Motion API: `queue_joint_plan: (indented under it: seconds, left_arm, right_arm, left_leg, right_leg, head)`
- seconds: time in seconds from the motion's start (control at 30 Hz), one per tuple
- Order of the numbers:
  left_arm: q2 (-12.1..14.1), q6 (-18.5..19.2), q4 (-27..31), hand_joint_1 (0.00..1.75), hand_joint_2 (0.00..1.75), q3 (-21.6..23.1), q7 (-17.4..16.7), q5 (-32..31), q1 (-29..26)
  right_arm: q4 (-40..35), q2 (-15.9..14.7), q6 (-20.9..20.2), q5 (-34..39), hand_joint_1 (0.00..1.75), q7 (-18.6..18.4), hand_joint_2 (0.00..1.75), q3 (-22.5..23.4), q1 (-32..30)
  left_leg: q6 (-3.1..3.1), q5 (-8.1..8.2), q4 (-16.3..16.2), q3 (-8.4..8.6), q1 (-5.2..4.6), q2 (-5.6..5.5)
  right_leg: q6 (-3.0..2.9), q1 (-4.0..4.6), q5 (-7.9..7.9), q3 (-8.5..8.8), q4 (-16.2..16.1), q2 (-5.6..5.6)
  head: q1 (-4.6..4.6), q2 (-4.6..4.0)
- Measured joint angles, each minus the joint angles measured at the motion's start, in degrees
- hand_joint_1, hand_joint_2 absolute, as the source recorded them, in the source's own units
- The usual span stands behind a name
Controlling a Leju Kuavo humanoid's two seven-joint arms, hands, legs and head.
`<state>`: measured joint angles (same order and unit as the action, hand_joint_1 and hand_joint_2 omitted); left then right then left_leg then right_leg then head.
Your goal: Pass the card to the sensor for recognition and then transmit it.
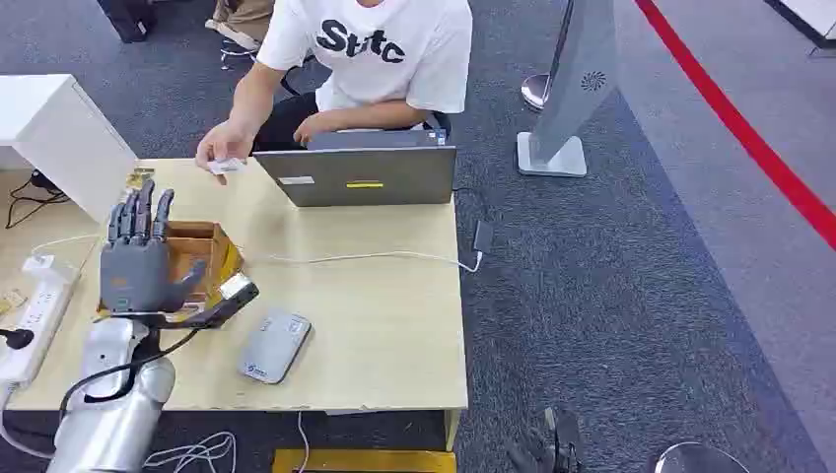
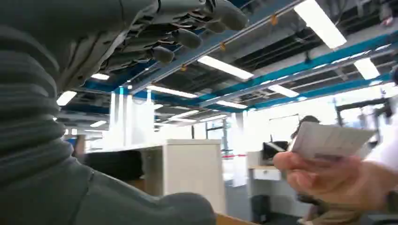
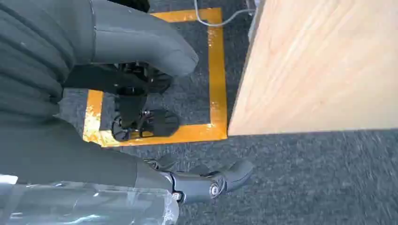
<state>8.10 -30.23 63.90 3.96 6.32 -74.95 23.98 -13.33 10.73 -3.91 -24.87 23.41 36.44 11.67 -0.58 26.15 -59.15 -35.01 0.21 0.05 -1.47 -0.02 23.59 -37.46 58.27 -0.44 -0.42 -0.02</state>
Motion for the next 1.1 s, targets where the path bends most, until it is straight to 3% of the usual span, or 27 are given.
queue_joint_plan:
  seconds: [0.27, 0.3, 0.33, 0.9, 0.93, 1.1]
  left_arm:
    - [2.69, -2.79, -13.91, 0.00, 1.75, 0.76, -0.41, -1.44, 9.81]
    - [2.74, -3.41, -14.72, 0.23, 1.75, 0.83, -0.37, -1.37, 10.45]
    - [2.78, -3.80, -15.38, 0.23, 1.75, 0.87, -0.26, -1.29, 10.81]
    - [2.76, -4.79, -17.04, 0.23, 1.75, 0.87, 0.85, 0.42, 11.63]
    - [2.76, -4.79, -17.04, 1.75, 1.75, 0.87, 0.85, 0.42, 11.63]
    - [2.76, -4.92, -17.04, 1.75, 1.75, 0.87, 1.51, 1.14, 11.62]
  right_arm:
    - [0.00, 0.61, -0.02, -0.50, 0.00, -0.74, 1.75, -1.33, 0.84]
    - [0.00, 0.63, -0.04, -0.48, 0.00, -0.74, 1.75, -1.33, 0.80]
    - [0.00, 0.63, -0.04, -0.44, 0.00, -0.70, 1.75, -1.33, 0.79]
    - [0.00, 0.63, -0.04, -0.26, 0.00, -0.61, 1.75, -1.36, 0.81]
    - [0.00, 0.63, -0.04, -0.26, 0.00, -0.61, 1.75, -1.36, 0.81]
    - [0.00, 0.63, -0.04, -0.17, 0.00, -0.59, 1.75, -1.36, 0.81]
  left_leg:
    - [-0.09, -0.12, 0.00, -0.19, 0.03, 0.14]
    - [-0.09, -0.13, 0.00, -0.20, 0.03, 0.14]
    - [-0.09, -0.13, 0.00, -0.20, 0.03, 0.13]
    - [-0.09, -0.13, 0.00, -0.22, 0.04, 0.12]
    - [-0.09, -0.13, 0.00, -0.22, 0.04, 0.12]
    - [-0.09, -0.13, 0.00, -0.23, 0.04, 0.12]
  right_leg:
    - [-0.03, 0.03, -0.16, -0.20, 0.00, 0.17]
    - [-0.03, 0.03, -0.16, -0.21, 0.00, 0.18]
    - [-0.03, 0.03, -0.16, -0.22, 0.00, 0.17]
    - [-0.03, 0.03, -0.16, -0.23, 0.00, 0.14]
    - [-0.03, 0.03, -0.16, -0.23, 0.00, 0.14]
    - [-0.03, 0.03, -0.16, -0.23, 0.00, 0.14]
  head:
    - [0.02, 0.00]
    - [0.02, 0.00]
    - [0.02, 0.00]
    - [0.00, 0.00]
    - [0.00, 0.00]
    - [0.00, 0.00]
